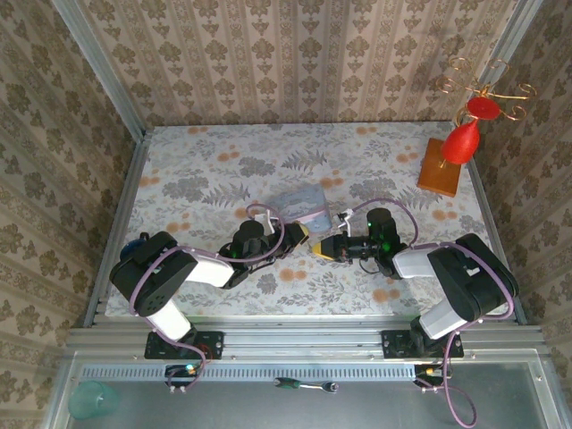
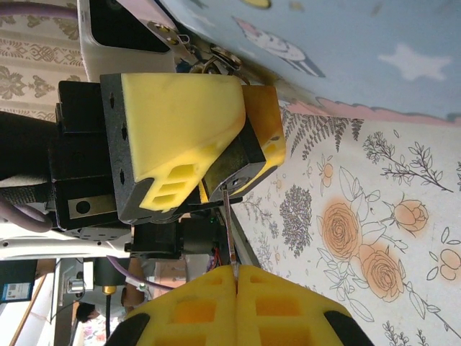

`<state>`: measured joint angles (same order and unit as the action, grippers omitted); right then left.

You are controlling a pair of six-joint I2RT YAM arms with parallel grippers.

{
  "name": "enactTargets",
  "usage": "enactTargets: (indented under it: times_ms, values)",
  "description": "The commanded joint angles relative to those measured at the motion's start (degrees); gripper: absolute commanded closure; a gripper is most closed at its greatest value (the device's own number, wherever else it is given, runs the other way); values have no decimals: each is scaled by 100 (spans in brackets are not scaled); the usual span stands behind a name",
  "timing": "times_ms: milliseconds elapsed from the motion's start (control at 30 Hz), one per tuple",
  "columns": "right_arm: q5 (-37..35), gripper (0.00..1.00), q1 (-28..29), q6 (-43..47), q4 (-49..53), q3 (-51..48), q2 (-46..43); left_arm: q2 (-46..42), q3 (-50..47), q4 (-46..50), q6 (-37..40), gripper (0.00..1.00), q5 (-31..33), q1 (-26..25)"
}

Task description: Unlock the padlock with the key

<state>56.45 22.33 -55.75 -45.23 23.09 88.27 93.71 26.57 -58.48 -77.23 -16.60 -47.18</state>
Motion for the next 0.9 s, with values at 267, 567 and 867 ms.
enactTargets:
  times_ms: [267, 567, 867]
  values:
    - [77, 100, 43, 6, -219, 136, 43, 103, -57, -1021, -115, 90, -49, -43]
    - [44, 100, 44, 0, -223, 179, 83, 178, -50, -1141, -132, 90, -124, -88]
    - [-175, 100, -51, -85, -210, 217, 161, 191, -244, -1347, -169, 90, -125, -158]
